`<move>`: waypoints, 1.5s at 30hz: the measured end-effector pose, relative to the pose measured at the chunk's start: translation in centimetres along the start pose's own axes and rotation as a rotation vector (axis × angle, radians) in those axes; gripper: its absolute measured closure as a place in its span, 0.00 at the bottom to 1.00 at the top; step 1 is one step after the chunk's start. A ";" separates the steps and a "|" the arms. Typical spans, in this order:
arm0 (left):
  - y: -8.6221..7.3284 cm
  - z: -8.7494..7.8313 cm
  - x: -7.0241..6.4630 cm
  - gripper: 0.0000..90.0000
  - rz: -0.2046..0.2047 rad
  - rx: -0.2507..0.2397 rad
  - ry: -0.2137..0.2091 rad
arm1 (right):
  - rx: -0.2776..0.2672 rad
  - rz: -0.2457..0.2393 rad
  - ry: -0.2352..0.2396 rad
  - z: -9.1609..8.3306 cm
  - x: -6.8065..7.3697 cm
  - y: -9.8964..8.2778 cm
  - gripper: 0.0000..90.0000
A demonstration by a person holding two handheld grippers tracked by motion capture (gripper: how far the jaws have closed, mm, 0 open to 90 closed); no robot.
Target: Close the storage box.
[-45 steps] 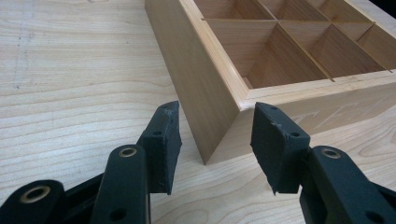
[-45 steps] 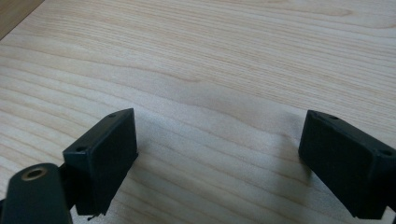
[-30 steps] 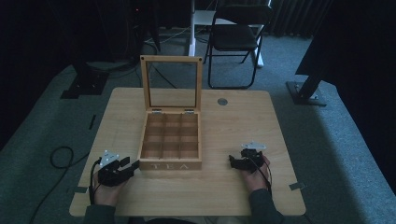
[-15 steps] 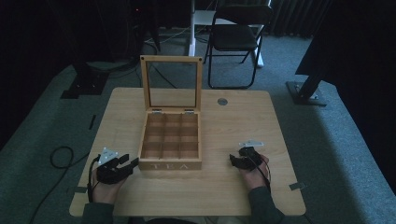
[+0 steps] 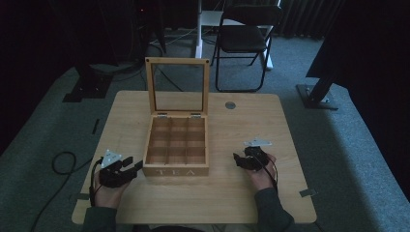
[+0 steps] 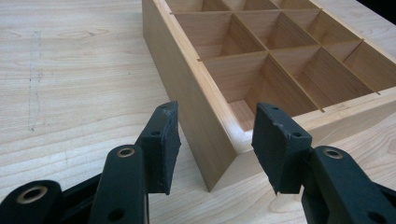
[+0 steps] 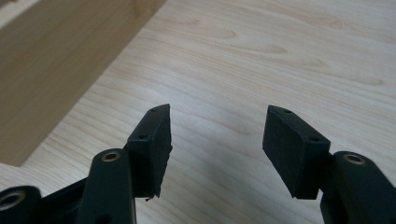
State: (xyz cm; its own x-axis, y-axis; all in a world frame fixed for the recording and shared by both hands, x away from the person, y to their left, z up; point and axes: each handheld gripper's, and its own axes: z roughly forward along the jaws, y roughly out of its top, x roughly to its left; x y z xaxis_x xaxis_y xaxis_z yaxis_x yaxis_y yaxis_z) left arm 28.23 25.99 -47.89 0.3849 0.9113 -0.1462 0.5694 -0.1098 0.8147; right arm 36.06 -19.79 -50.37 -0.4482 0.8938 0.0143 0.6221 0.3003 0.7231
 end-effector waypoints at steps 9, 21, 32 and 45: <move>0.5 0.1 -0.1 0.58 0.006 -0.005 0.000 | -0.026 -0.013 0.005 -0.1 0.5 1.9 0.48; 0.6 0.1 -0.1 0.59 0.007 -0.010 0.000 | -0.056 -0.060 0.018 -0.1 1.6 4.7 0.49; 0.7 0.1 0.0 0.59 0.008 -0.010 0.001 | -0.084 -0.081 0.021 0.1 2.2 6.8 0.50; 0.6 0.4 -0.1 0.59 0.010 -0.007 0.000 | -0.100 -0.089 0.037 0.8 2.2 8.8 0.54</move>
State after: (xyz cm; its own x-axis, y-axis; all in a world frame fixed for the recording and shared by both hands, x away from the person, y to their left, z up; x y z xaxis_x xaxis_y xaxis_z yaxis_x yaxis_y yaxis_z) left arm 28.82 25.69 -47.56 0.3906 0.9102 -0.1379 0.5604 -0.1163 0.8200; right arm 41.02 -14.88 -44.55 -0.5234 0.8516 -0.0286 0.5126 0.3415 0.7878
